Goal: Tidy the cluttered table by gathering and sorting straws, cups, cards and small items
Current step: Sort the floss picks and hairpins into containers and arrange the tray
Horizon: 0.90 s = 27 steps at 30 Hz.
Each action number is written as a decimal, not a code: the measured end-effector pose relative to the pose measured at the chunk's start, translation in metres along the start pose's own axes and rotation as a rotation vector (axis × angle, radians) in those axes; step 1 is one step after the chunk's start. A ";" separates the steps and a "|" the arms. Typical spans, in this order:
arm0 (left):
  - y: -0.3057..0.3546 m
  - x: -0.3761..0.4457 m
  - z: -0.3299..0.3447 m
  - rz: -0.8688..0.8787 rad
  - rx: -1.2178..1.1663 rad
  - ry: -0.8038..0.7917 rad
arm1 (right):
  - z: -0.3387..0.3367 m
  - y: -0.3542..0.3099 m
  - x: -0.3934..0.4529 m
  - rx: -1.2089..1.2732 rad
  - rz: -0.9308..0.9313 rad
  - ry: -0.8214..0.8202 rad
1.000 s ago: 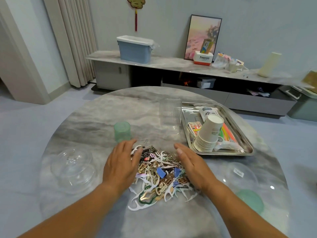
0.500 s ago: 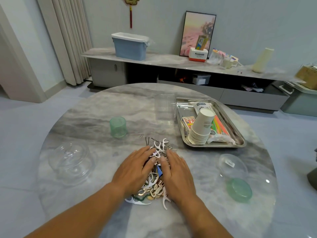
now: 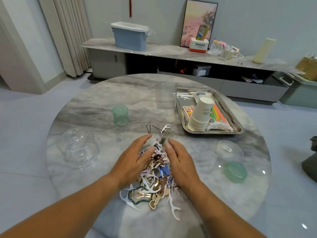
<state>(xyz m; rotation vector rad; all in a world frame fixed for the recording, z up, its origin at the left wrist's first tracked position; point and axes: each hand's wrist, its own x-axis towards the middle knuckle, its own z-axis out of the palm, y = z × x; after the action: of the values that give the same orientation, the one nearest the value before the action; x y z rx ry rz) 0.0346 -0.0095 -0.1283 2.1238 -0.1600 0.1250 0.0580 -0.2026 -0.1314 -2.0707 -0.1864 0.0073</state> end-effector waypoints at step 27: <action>-0.017 0.047 0.001 -0.016 0.298 -0.316 | -0.008 0.004 0.049 -0.394 -0.167 -0.370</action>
<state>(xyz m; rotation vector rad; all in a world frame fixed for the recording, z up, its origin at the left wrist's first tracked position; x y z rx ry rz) 0.0833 -0.0042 -0.1359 2.4321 -0.3272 -0.2108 0.1082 -0.2051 -0.1277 -2.4253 -0.6307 0.2724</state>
